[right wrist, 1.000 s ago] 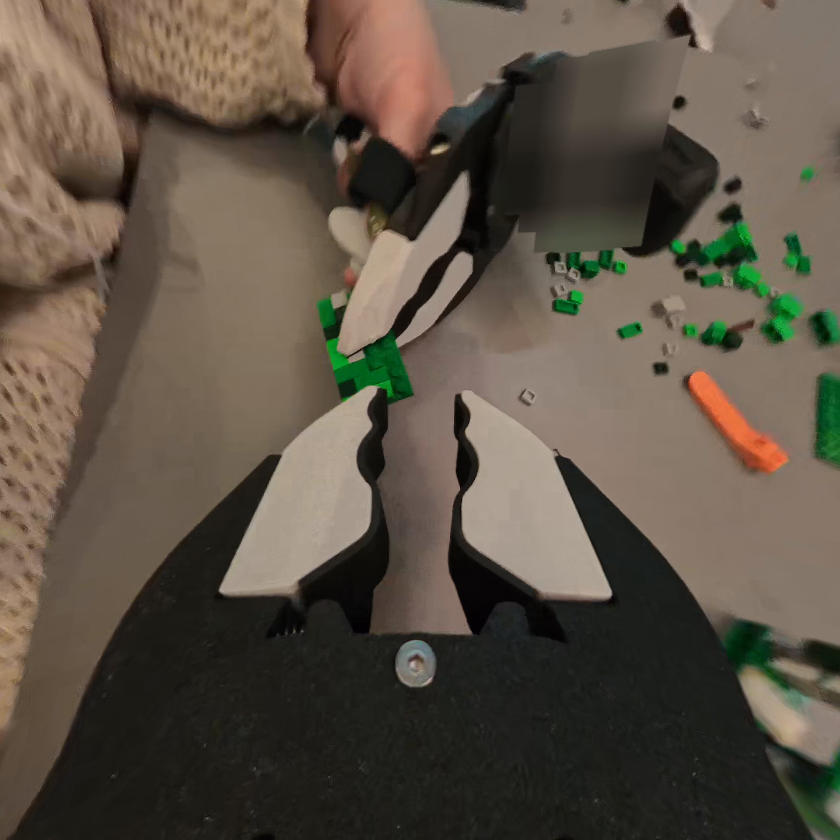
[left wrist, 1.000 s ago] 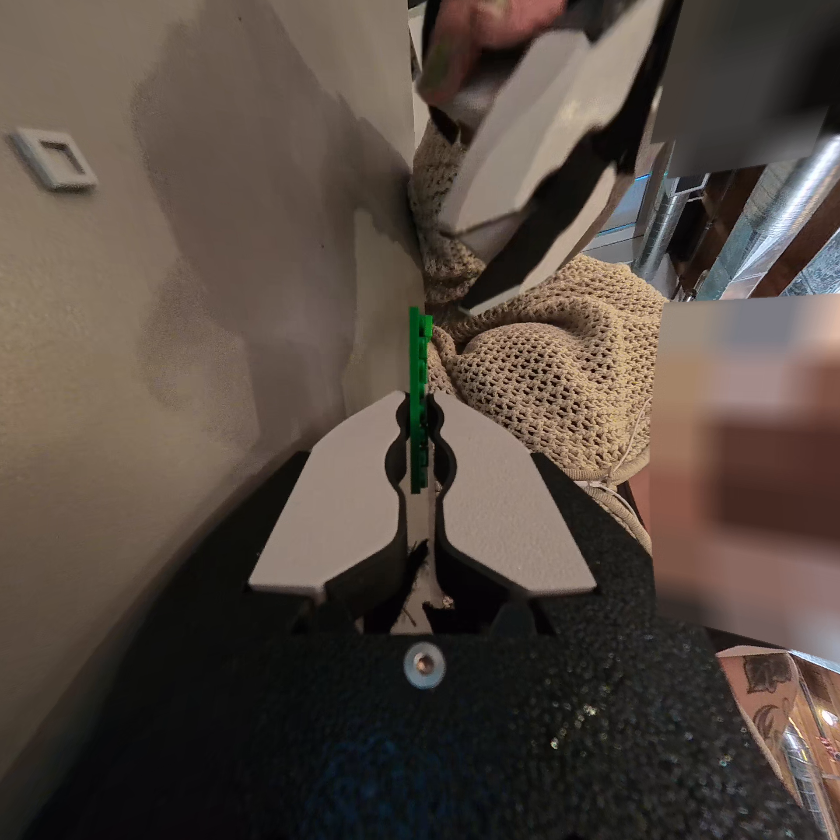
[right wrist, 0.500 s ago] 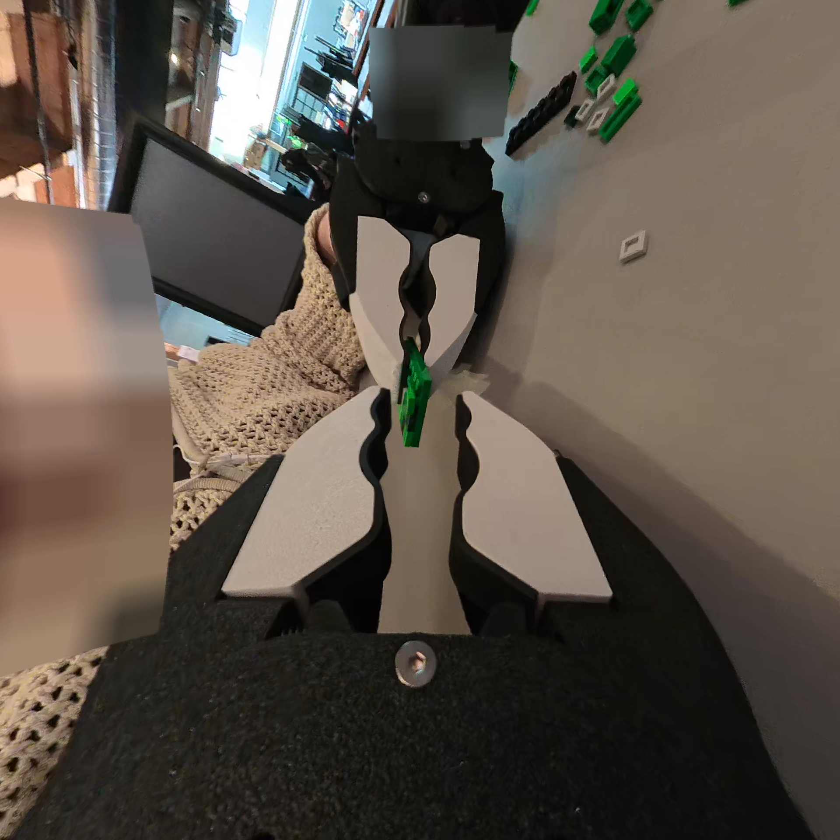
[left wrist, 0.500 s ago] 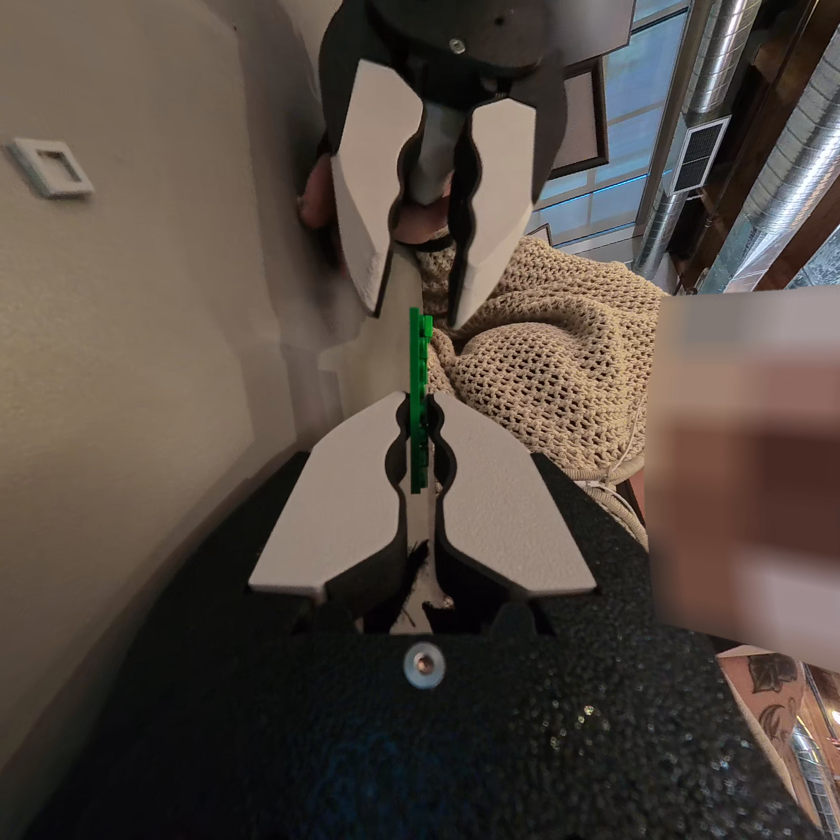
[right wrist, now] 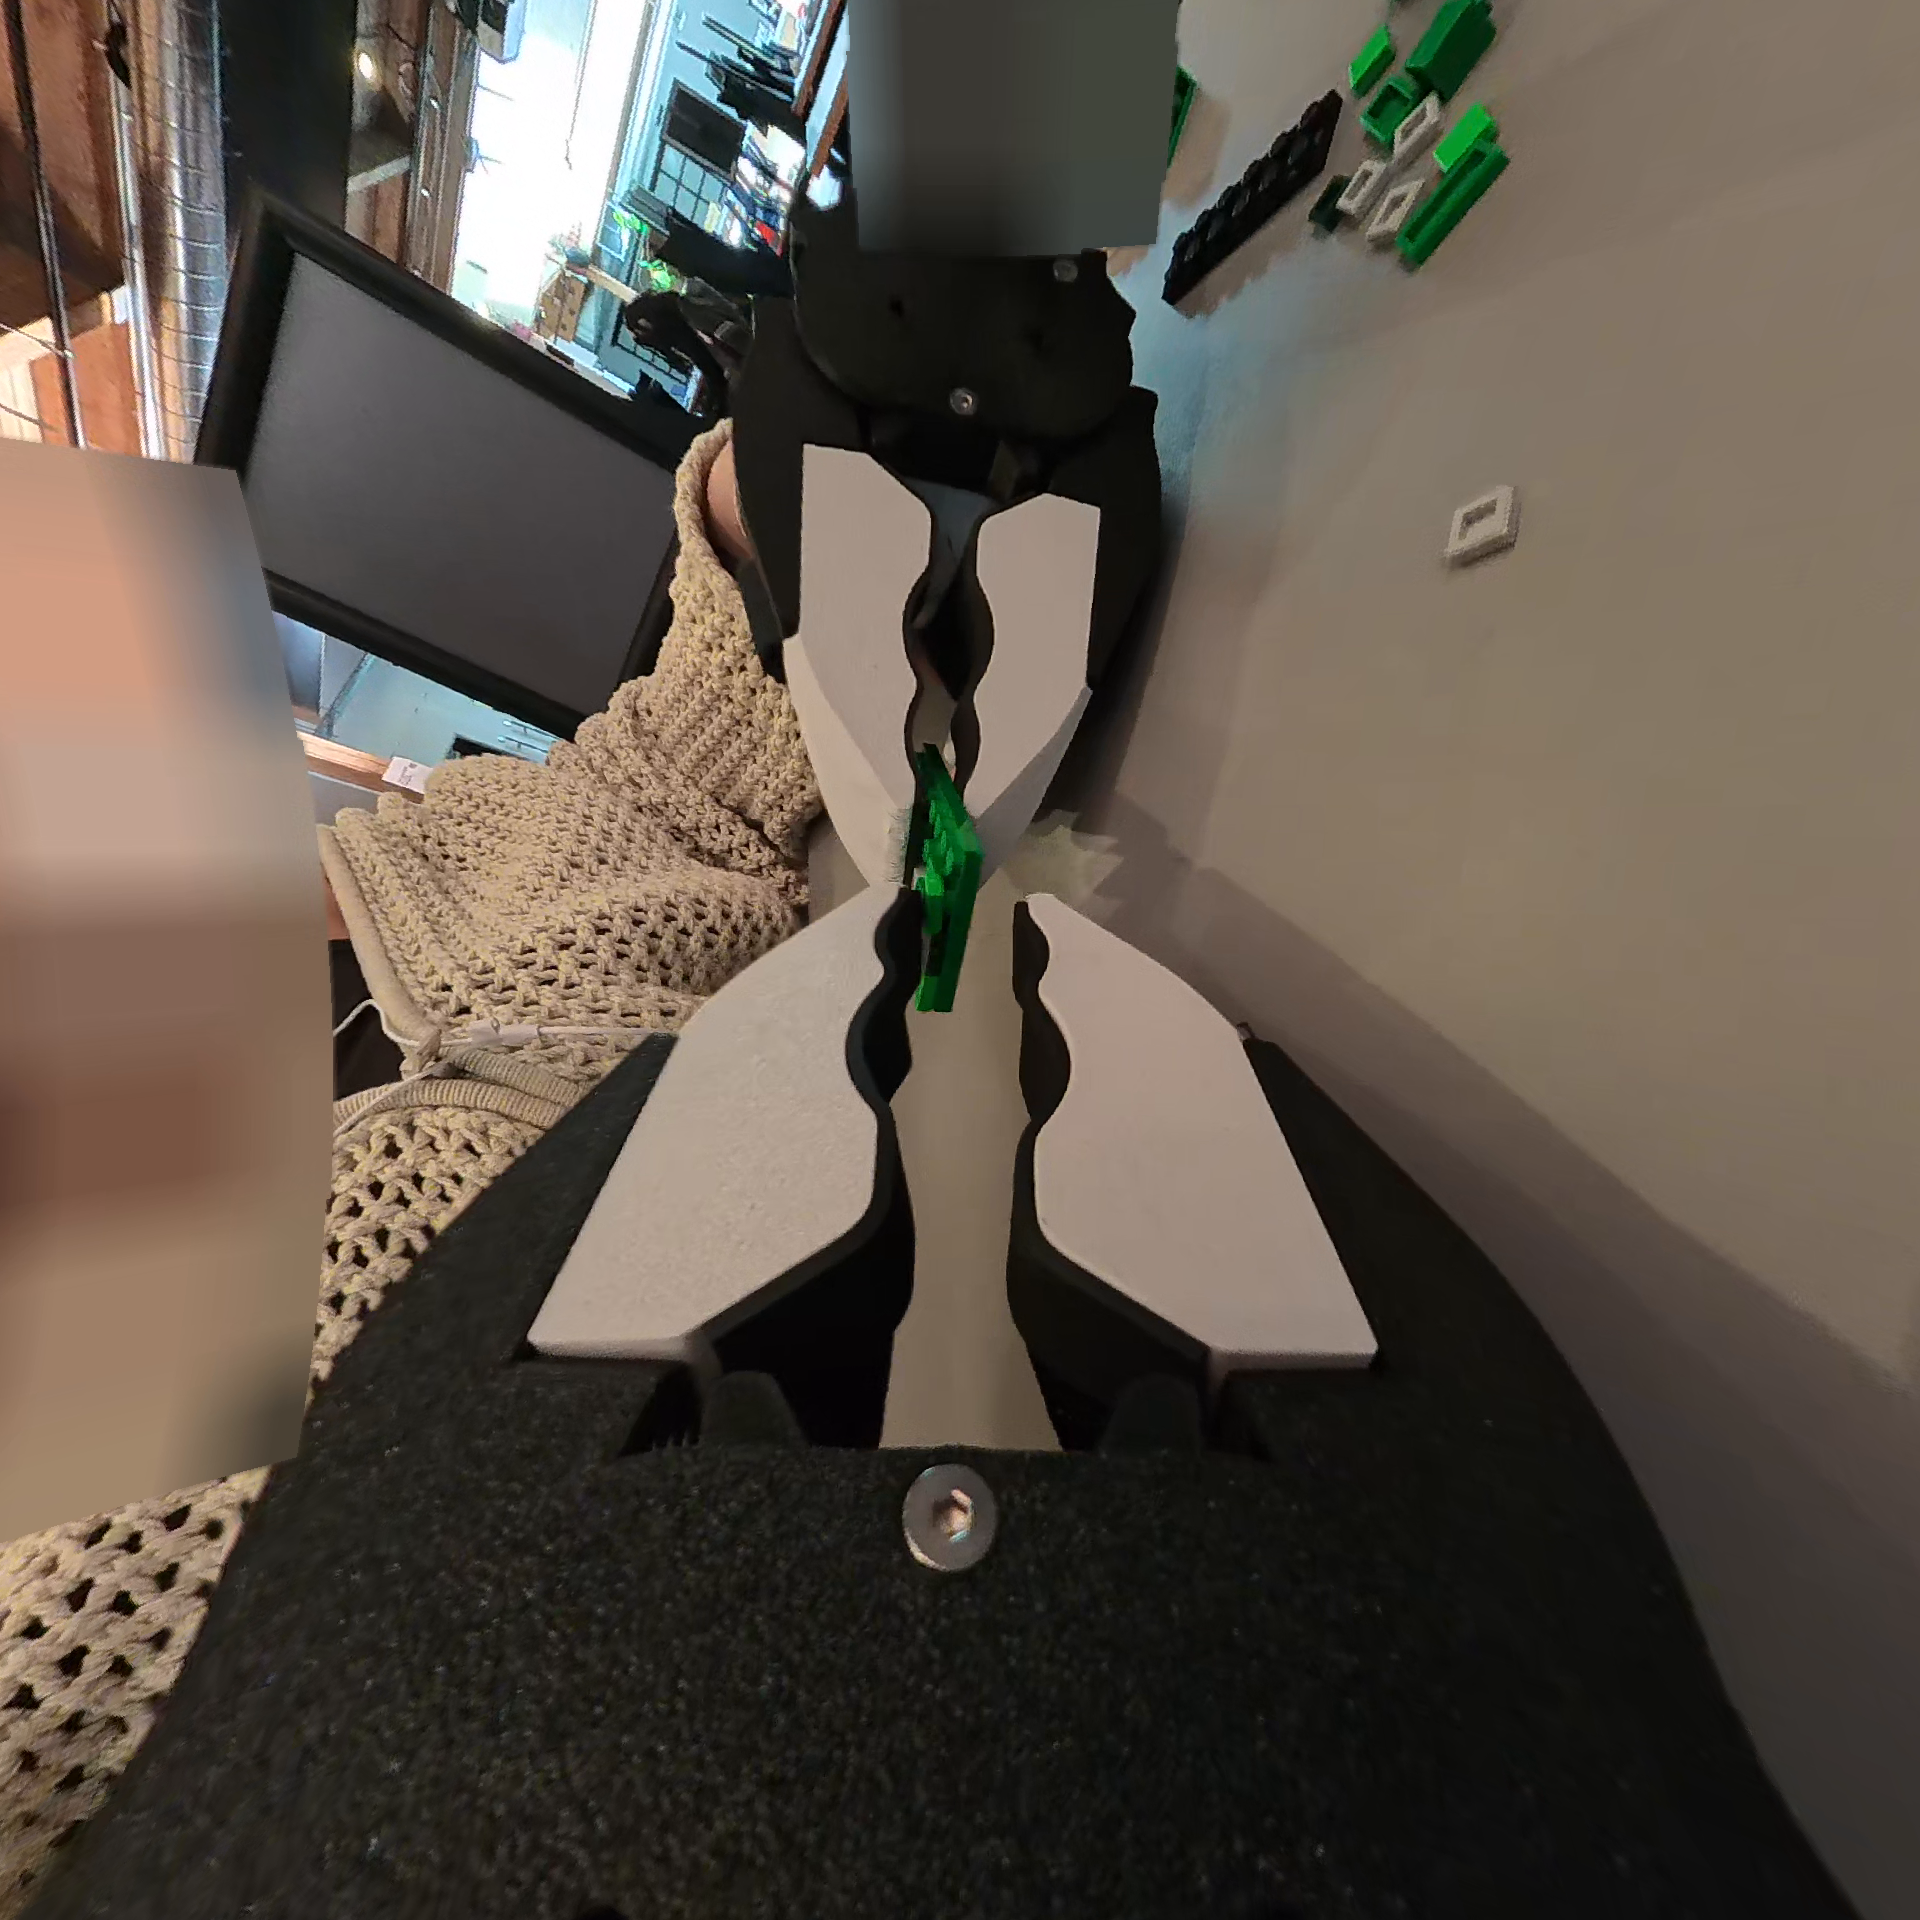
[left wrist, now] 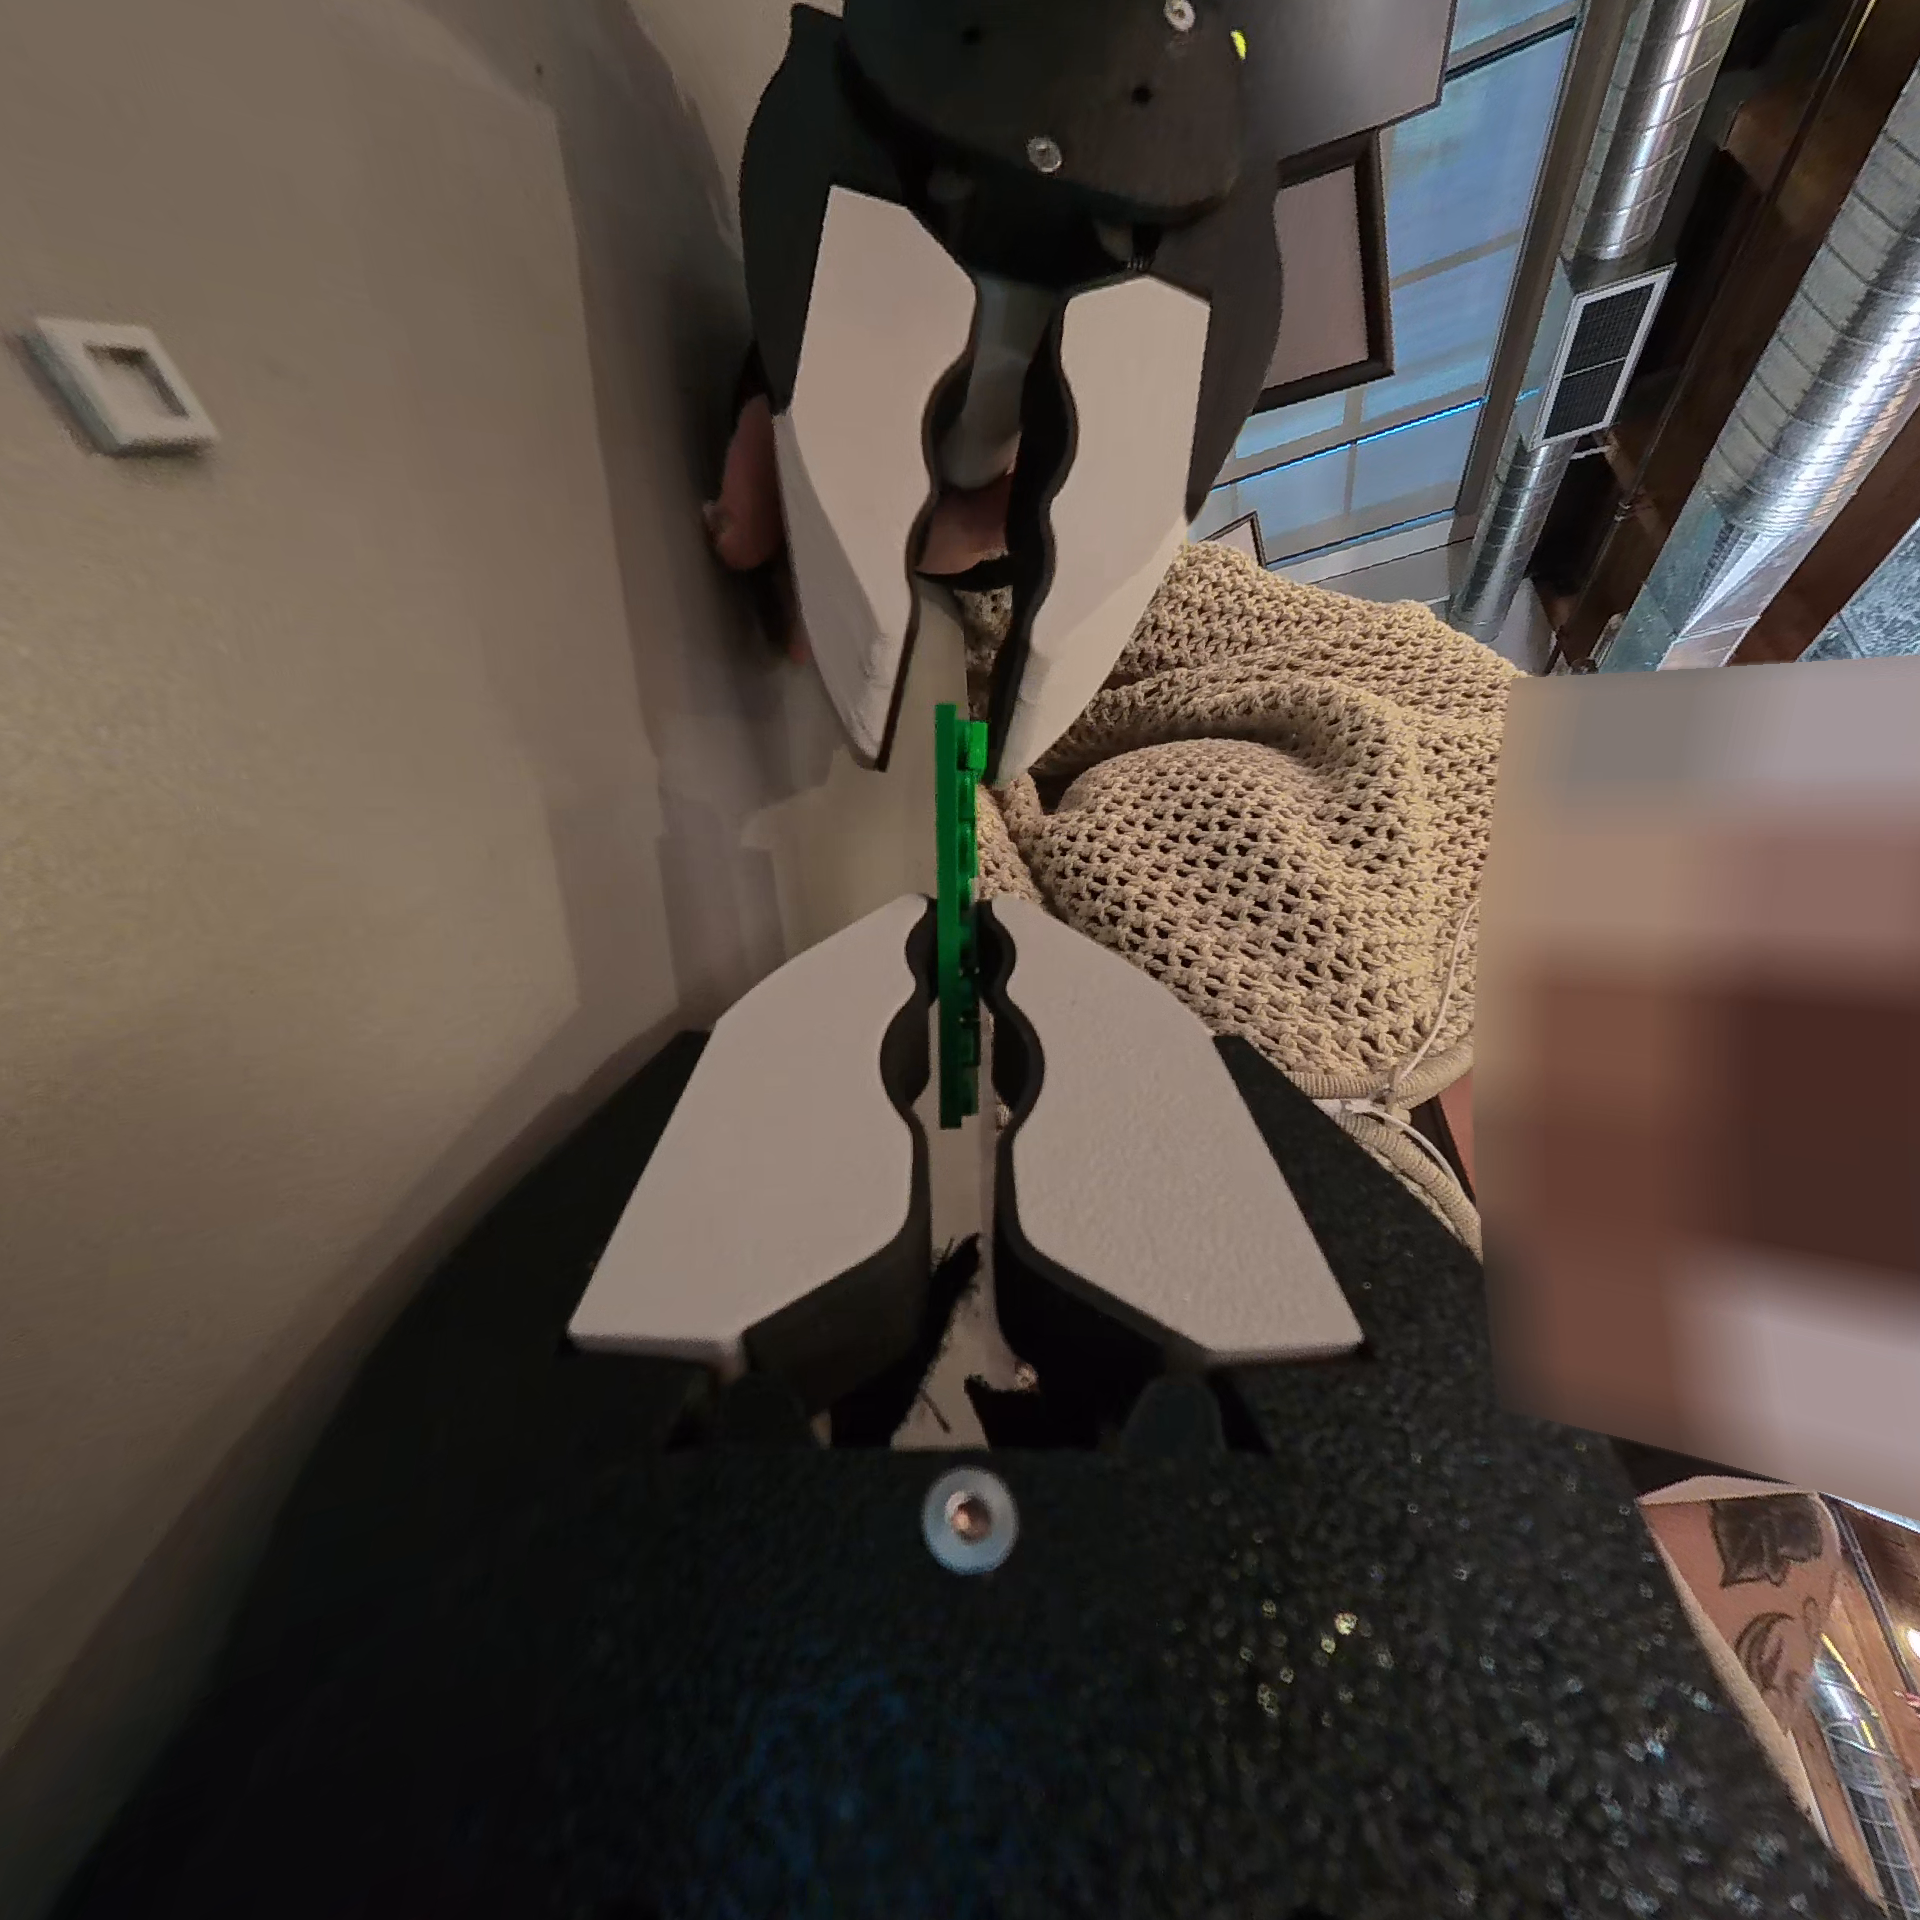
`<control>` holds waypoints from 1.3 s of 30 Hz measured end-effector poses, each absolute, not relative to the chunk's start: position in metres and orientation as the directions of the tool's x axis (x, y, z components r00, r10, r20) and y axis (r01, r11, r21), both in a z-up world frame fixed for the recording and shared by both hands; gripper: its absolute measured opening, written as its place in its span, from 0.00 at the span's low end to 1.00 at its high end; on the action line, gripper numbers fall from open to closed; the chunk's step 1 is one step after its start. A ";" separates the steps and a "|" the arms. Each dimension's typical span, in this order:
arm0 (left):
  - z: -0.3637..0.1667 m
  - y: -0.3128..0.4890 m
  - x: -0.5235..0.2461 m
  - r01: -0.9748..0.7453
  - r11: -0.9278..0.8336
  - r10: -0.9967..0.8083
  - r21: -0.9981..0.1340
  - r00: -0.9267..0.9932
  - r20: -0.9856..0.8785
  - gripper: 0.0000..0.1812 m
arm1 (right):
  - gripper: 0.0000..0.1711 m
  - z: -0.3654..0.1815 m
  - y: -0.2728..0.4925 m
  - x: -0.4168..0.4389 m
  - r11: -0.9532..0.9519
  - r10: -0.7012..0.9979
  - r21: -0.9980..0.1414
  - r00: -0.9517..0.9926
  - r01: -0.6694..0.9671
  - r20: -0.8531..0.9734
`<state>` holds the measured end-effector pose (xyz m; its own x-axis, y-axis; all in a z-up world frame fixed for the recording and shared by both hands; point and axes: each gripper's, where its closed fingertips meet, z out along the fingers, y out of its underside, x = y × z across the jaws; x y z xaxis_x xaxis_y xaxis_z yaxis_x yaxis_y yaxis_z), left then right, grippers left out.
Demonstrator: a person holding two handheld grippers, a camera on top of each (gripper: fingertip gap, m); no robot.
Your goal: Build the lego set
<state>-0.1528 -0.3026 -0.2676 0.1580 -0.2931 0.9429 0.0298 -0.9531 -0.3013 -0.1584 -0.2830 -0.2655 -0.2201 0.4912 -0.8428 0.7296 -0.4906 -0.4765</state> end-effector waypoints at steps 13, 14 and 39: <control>-0.269 -0.304 -0.151 0.015 -0.937 -0.338 -0.348 0.198 0.920 0.03 | 0.04 -0.263 -0.287 -0.157 -0.478 0.467 -0.473 -0.241 0.740 -0.851; -0.269 -0.303 -0.151 0.015 -0.932 -0.352 -0.362 0.209 0.913 0.03 | 0.04 -0.263 -0.287 -0.157 -0.481 0.464 -0.471 -0.240 0.740 -0.852; -0.243 -0.288 -0.153 -0.463 -0.125 -0.865 -0.878 0.484 -0.132 0.04 | 0.04 -0.222 -0.289 -0.149 0.015 0.805 -0.952 -0.569 0.304 -0.169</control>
<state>-0.1527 -0.2883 -0.2430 0.4839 -0.8651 -0.1321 -0.4626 -0.1247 -0.8777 -0.1495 -0.2885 -0.2224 -0.5689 0.8048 -0.1690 0.3044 0.0151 -0.9524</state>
